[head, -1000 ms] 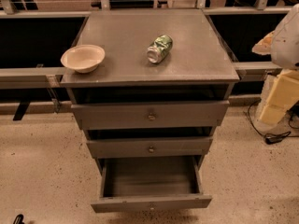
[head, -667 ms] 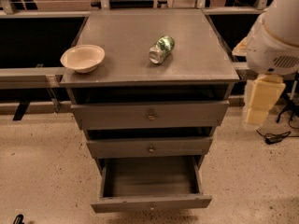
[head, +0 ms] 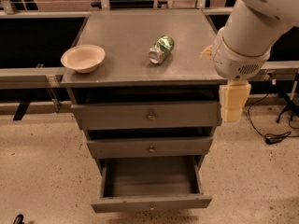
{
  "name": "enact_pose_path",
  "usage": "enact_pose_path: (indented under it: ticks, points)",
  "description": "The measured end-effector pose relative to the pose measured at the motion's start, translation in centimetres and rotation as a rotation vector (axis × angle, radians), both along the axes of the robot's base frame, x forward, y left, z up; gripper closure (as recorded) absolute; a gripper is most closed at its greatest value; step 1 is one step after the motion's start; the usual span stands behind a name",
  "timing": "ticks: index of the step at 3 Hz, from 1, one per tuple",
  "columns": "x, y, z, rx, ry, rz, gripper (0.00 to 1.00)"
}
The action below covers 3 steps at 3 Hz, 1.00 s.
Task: Place green can into bottom drawer
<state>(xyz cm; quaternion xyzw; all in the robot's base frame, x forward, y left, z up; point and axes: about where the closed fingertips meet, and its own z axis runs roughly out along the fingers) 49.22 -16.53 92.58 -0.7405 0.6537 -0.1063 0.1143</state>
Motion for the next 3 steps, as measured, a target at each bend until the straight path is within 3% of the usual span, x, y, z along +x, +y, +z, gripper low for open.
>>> enact_pose_path:
  ticks: [1,2,3]
  points:
    - [0.3,0.2,-0.1,0.025,-0.004,0.052,0.00]
    - [4.2,0.6,-0.7,0.050,-0.076,0.172,0.00]
    - [10.5,1.9,-0.8,0.049,-0.187,0.349,0.00]
